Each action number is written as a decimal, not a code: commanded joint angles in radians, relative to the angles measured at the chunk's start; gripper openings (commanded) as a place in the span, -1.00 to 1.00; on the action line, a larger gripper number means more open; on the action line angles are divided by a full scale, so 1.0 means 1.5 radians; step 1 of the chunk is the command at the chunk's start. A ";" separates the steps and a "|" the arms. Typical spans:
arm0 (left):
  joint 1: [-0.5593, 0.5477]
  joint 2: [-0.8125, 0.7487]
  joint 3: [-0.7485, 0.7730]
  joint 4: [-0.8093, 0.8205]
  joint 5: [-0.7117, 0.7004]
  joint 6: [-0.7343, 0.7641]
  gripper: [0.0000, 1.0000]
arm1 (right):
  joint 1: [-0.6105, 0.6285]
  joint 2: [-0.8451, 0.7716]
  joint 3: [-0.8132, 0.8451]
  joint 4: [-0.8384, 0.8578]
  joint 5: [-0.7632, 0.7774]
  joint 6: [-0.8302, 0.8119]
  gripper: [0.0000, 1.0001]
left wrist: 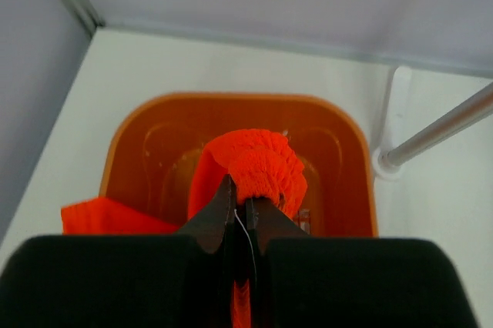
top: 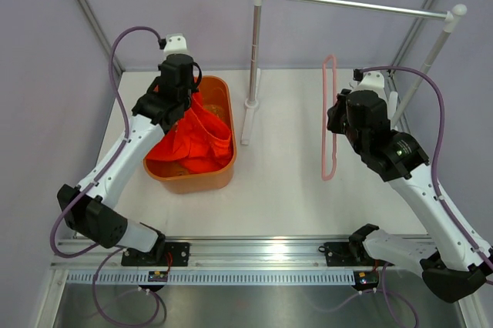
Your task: Remove the shorts from the hanger
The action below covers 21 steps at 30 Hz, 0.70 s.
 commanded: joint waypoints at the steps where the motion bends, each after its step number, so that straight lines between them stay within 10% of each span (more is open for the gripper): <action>1: 0.046 -0.030 -0.034 -0.008 0.008 -0.156 -1.00 | -0.004 -0.014 0.005 0.018 -0.012 0.005 -1.00; 11: 0.105 -0.037 -0.156 0.019 0.134 -0.251 -0.60 | -0.003 -0.011 0.024 0.006 -0.042 -0.027 -1.00; 17: 0.104 -0.091 -0.165 0.016 0.176 -0.262 0.72 | -0.004 -0.013 0.038 0.008 -0.159 -0.108 -1.00; 21: 0.104 -0.134 -0.166 0.006 0.187 -0.249 0.98 | -0.004 -0.020 0.041 0.007 -0.253 -0.153 -1.00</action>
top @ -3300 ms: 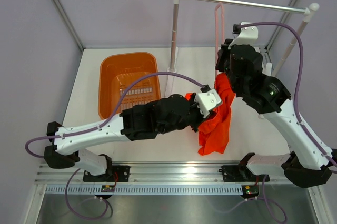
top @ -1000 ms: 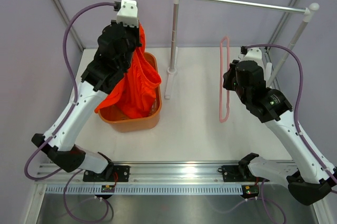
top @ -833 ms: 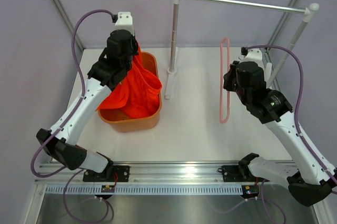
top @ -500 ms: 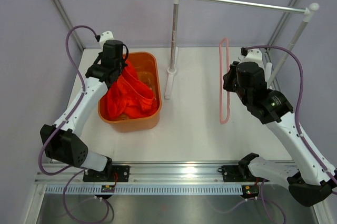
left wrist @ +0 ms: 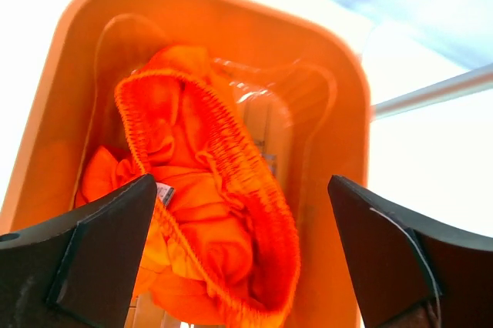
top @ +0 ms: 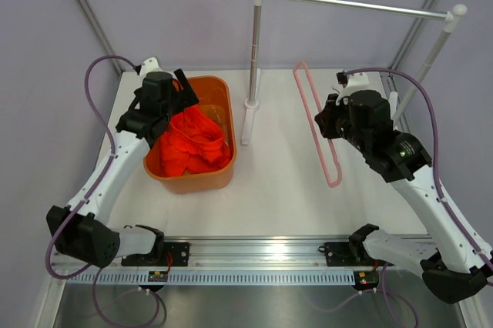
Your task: Remove the shorts from the hanger
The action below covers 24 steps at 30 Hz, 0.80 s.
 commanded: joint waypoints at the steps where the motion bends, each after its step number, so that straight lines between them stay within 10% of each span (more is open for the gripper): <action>1: -0.001 -0.063 0.007 0.041 0.036 0.004 0.98 | -0.004 -0.018 0.032 0.019 -0.110 -0.072 -1.00; 12: -0.002 -0.186 0.020 0.005 0.169 0.056 0.98 | -0.004 -0.026 0.042 0.026 -0.279 -0.165 -1.00; 24: -0.010 -0.345 -0.012 -0.075 0.248 0.123 0.98 | -0.052 0.162 0.270 -0.014 -0.145 -0.186 -1.00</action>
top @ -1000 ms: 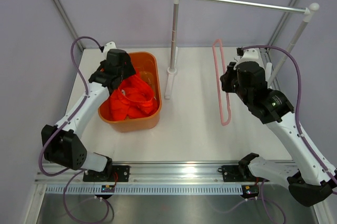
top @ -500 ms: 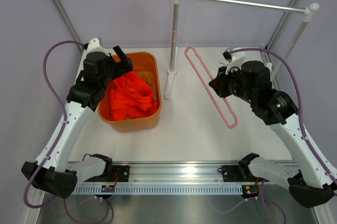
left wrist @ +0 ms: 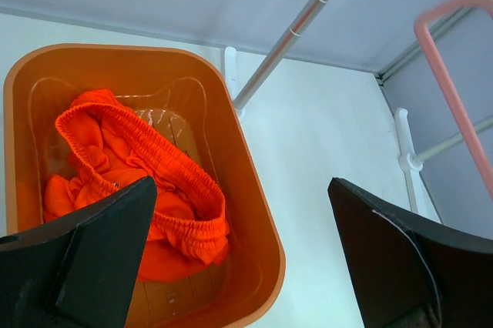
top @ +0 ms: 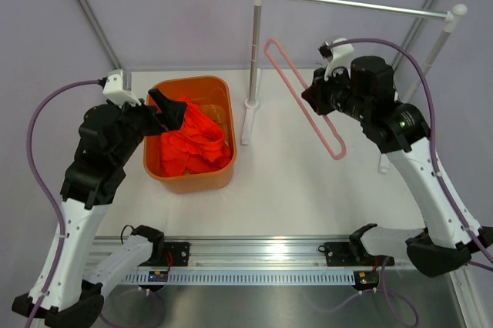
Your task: Remove the shorts from the hanger
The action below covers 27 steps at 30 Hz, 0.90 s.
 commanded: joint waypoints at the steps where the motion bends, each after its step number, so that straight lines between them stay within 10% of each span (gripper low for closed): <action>1: -0.003 -0.047 -0.016 -0.018 0.033 0.040 0.98 | -0.025 0.107 0.132 -0.024 0.095 -0.009 -1.00; 14: -0.003 -0.092 -0.054 -0.034 0.033 0.085 0.98 | -0.043 0.404 0.550 -0.127 0.255 0.024 -1.00; 27: -0.003 -0.090 -0.095 -0.009 0.039 0.097 0.98 | -0.078 0.499 0.627 -0.067 0.241 0.019 -1.00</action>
